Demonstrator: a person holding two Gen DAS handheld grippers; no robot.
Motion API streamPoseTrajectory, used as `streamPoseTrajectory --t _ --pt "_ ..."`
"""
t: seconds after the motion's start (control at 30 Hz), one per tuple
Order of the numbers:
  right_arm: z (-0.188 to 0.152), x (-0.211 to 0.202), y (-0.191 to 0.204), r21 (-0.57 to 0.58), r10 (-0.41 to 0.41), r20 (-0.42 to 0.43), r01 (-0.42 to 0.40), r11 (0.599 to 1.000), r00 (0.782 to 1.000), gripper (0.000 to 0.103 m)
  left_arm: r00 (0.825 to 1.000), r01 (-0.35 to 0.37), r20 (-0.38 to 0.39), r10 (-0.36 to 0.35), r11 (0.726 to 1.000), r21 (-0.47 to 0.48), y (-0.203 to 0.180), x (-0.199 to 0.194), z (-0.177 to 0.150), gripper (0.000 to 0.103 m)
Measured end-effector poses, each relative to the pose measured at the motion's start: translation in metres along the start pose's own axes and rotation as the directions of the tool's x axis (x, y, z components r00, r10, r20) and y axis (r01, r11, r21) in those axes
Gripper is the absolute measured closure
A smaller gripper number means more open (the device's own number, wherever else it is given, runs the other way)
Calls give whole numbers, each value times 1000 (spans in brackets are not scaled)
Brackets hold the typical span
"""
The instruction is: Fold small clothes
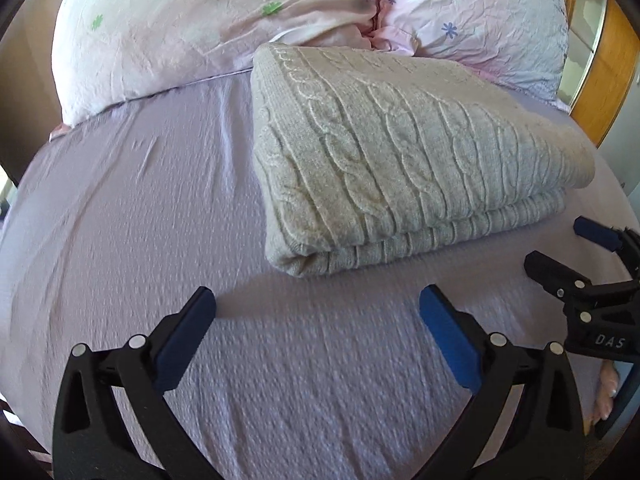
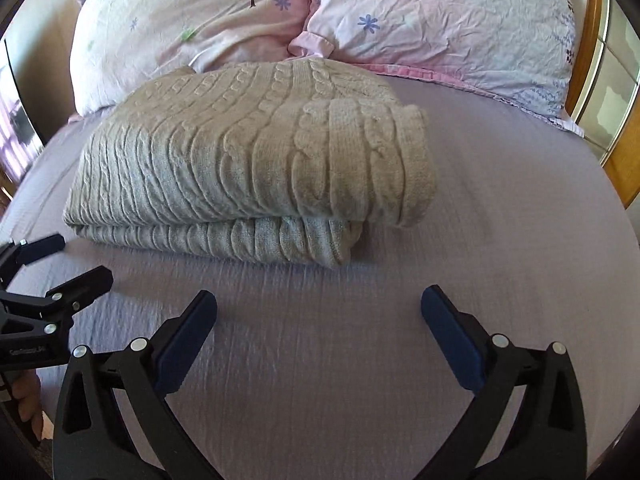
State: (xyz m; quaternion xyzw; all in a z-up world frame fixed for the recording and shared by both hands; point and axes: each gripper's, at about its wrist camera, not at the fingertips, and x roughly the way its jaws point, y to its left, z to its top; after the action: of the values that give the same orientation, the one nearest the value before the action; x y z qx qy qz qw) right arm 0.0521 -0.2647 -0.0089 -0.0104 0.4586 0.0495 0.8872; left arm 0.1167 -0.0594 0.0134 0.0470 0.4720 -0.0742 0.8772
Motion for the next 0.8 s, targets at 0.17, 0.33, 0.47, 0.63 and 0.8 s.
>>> streamPoseTrajectory --t 0.17,0.33,0.47,0.63,0.8 --pt "0 0 -1 5 -1 0 1 1000 1000 1 1000 -3 26 3 1000 -9 0 -1 -2 2" --pt "0 0 0 5 -1 0 1 1000 1000 1 1000 -3 28 3 1000 -8 -1 -1 -2 2" --pt "-1 0 0 6 -2 0 2 1000 1000 1 1000 -3 29 3 1000 -8 -1 -2 -2 2" --pt "0 0 0 7 -2 0 2 1000 1000 1 1000 -3 29 3 1000 -9 -1 -2 -2 2" --pt "0 0 0 7 -3 1 3 1000 1000 1 1000 -3 29 4 1000 -9 -1 -2 -2 2"
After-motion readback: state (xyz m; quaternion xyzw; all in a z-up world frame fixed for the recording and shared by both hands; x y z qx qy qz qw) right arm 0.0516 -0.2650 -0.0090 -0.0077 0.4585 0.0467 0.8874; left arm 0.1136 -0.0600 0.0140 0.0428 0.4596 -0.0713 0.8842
